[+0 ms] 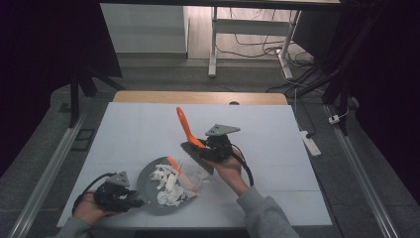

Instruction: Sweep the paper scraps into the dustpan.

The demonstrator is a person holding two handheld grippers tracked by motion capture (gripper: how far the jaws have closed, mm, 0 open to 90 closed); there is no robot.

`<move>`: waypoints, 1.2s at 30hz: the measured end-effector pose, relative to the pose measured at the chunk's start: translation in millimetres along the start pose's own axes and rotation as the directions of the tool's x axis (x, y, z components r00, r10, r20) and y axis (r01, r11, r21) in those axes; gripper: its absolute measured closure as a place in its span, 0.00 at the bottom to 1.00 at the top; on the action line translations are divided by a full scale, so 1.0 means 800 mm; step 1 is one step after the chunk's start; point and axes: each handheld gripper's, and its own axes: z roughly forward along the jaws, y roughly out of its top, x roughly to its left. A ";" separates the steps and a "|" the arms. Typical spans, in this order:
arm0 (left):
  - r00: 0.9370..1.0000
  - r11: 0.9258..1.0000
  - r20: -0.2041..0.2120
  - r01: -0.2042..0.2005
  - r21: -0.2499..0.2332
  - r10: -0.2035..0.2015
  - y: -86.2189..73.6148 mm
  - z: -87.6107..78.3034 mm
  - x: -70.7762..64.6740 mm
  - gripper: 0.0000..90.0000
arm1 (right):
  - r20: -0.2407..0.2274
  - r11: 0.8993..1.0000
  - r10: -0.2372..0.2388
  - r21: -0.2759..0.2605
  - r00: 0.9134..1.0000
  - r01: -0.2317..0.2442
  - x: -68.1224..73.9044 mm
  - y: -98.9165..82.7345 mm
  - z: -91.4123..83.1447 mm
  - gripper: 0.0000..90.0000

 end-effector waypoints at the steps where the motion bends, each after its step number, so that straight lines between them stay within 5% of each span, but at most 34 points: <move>1: 1.000 1.000 0.001 -0.001 0.000 0.001 0.000 0.000 0.000 0.68 | 0.013 1.000 0.000 0.004 1.000 0.000 -0.002 -0.003 -0.004 0.77; 8: 1.000 1.000 0.001 -0.005 0.005 0.005 0.001 0.001 -0.001 0.68 | 0.121 0.997 0.061 0.044 0.991 -0.067 -0.025 -0.026 -0.015 0.77; 12: 1.000 1.000 0.002 -0.006 0.006 0.006 0.001 0.001 -0.001 0.68 | 0.133 0.995 0.078 0.058 0.988 -0.086 -0.030 -0.030 -0.013 0.77; 23: 1.000 1.000 0.002 -0.010 -0.002 0.010 0.000 0.000 -0.003 0.68 | 0.138 0.991 0.076 0.100 0.988 -0.090 -0.030 -0.036 0.003 0.77; 36: 1.000 1.000 0.004 -0.004 -0.002 0.004 0.001 0.001 -0.002 0.68 | 0.104 0.990 0.055 0.121 0.993 -0.068 -0.009 -0.031 0.027 0.77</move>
